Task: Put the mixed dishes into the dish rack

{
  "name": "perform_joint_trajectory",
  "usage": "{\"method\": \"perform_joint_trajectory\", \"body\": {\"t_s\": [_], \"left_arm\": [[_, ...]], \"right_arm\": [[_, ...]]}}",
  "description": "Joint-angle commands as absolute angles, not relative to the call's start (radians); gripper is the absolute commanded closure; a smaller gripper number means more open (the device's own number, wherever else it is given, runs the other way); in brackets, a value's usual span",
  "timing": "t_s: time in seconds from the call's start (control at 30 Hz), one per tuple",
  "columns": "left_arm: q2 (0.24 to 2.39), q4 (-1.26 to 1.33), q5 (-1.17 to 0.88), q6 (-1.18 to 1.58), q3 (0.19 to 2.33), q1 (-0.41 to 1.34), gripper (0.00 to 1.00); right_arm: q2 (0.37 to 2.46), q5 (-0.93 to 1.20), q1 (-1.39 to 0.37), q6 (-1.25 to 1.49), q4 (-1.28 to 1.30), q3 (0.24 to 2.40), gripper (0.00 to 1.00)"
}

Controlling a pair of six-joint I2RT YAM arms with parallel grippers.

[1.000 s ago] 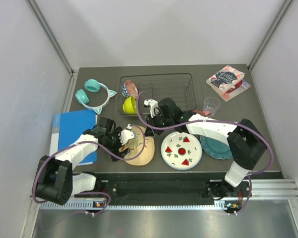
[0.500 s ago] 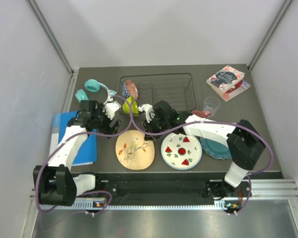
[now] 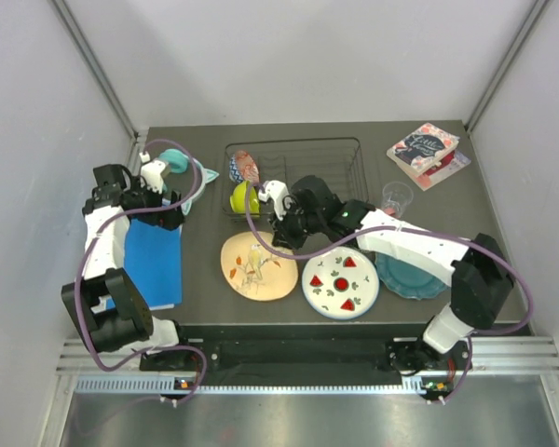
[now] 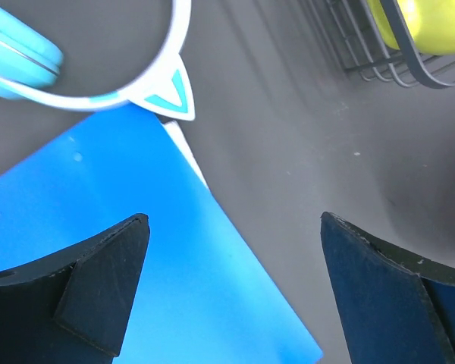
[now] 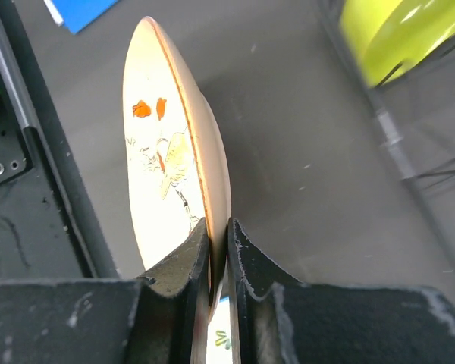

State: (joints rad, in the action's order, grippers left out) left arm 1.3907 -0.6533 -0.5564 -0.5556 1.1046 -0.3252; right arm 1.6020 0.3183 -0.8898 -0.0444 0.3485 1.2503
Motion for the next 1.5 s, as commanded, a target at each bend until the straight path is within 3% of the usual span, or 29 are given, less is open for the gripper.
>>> {"method": "perform_joint_trajectory", "body": {"t_s": [0.0, 0.23, 0.47, 0.73, 1.0, 1.47], "left_arm": [[1.385, -0.724, -0.629, -0.511, 1.147, -0.337, 0.01], [1.370, -0.701, -0.655, -0.419, 1.137, -0.341, 0.01], [1.373, -0.640, -0.775, -0.313, 1.104, -0.341, 0.01], [1.445, -0.598, -0.891, -0.083, 1.120, -0.304, 0.01], [1.600, -0.608, -0.822, -0.011, 1.239, -0.143, 0.01], [1.620, -0.563, -0.821, -0.071, 1.207, -0.144, 0.01]], "right_arm": [[1.435, 0.319, -0.900, -0.161, 0.216, 1.347, 1.00], [1.407, 0.155, -0.899, -0.343, 0.301, 1.560, 1.00], [1.427, -0.095, -0.891, -0.610, 0.108, 1.637, 1.00], [1.600, -0.110, -0.813, -0.828, -0.084, 1.723, 1.00], [1.817, -0.117, -0.759, -1.034, -0.213, 1.839, 1.00], [1.911, -0.054, -0.707, -1.114, -0.278, 1.786, 1.00]]}}
